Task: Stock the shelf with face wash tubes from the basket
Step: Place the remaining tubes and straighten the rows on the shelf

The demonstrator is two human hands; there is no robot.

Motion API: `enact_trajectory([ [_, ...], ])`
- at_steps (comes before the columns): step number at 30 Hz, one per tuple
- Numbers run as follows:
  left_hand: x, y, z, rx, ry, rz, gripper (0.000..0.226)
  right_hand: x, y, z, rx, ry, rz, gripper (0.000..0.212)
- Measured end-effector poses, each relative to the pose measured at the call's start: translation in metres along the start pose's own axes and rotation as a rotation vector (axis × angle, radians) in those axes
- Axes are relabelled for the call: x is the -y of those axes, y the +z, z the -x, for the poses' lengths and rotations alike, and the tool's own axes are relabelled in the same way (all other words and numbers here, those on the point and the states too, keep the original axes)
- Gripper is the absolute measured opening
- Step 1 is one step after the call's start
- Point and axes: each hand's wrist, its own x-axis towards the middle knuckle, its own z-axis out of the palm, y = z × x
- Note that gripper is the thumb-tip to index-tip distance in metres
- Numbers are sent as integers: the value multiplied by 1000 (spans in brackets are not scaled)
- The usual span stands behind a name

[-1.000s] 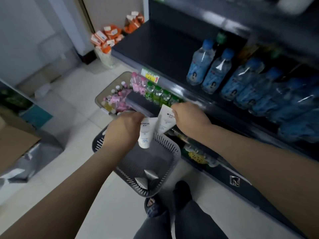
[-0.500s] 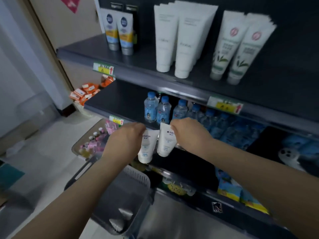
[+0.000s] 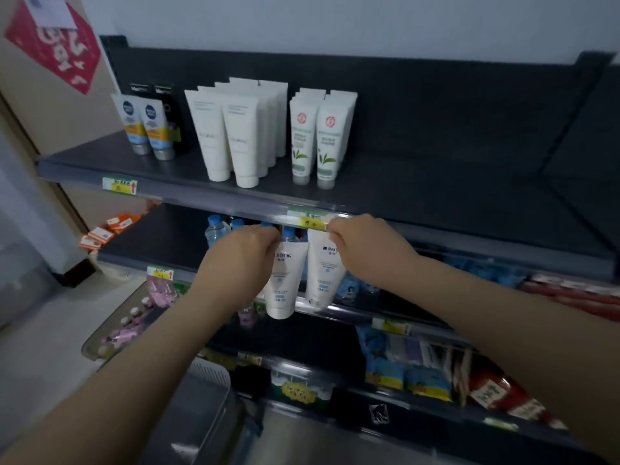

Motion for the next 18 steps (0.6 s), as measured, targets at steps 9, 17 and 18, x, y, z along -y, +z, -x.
enact_trajectory([
  [9, -65, -26, -45, -46, 165, 4, 23, -42, -63, 20, -83, 84, -30, 23],
  [17, -84, -25, -117, -60, 247, 28, 23, -80, -90, -14, -150, 184, -20, 21],
  [18, -84, -24, -127, -69, 261, 30, 23, -85, -93, -21, -155, 191, -19, 22],
])
